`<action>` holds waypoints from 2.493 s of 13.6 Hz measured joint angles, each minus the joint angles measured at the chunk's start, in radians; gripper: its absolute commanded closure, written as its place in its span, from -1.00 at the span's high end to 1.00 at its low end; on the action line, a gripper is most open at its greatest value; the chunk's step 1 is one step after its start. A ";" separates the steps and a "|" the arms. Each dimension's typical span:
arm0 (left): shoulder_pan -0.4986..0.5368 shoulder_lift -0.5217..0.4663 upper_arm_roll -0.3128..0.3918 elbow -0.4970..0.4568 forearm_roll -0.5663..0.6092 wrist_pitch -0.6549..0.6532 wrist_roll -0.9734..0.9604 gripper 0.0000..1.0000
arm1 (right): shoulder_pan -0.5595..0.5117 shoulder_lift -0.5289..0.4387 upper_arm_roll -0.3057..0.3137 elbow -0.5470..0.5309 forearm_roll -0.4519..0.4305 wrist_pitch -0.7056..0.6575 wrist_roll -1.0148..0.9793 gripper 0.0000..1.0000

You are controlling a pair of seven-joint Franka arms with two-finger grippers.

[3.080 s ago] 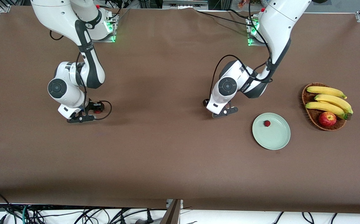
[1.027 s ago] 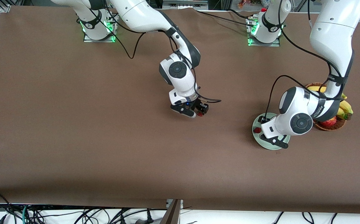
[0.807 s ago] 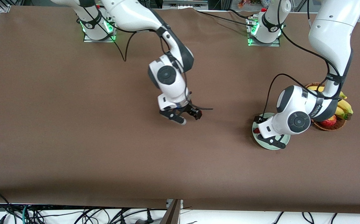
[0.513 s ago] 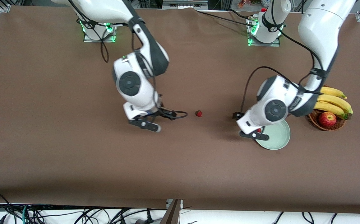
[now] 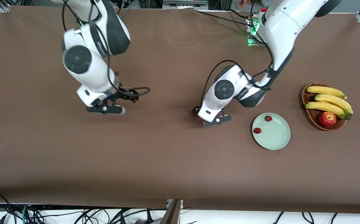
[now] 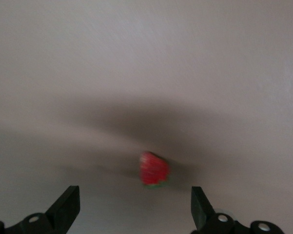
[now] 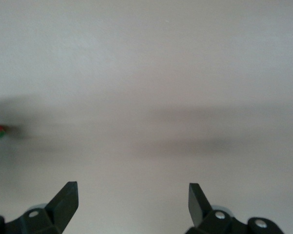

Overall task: Collect all strawberries into plate
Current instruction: 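Grasp the third strawberry with the left gripper while the right gripper withdraws, then carry the third strawberry onto the plate and open the left gripper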

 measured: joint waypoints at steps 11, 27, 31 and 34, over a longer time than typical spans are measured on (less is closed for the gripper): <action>-0.106 0.036 0.114 0.005 0.009 0.106 -0.040 -1.00 | -0.597 -0.364 0.386 -0.126 -0.117 -0.232 -0.323 1.00; 0.283 -0.075 0.132 0.168 0.014 -0.394 1.196 -0.84 | -0.604 -0.269 0.390 -0.046 -0.116 -0.247 -0.330 1.00; 0.375 -0.026 0.134 0.109 0.014 -0.230 1.458 0.99 | -0.605 -0.271 0.391 -0.040 -0.116 -0.247 -0.330 1.00; 0.413 -0.011 0.134 0.075 0.014 -0.153 1.542 1.00 | -0.607 -0.272 0.390 -0.037 -0.116 -0.247 -0.330 1.00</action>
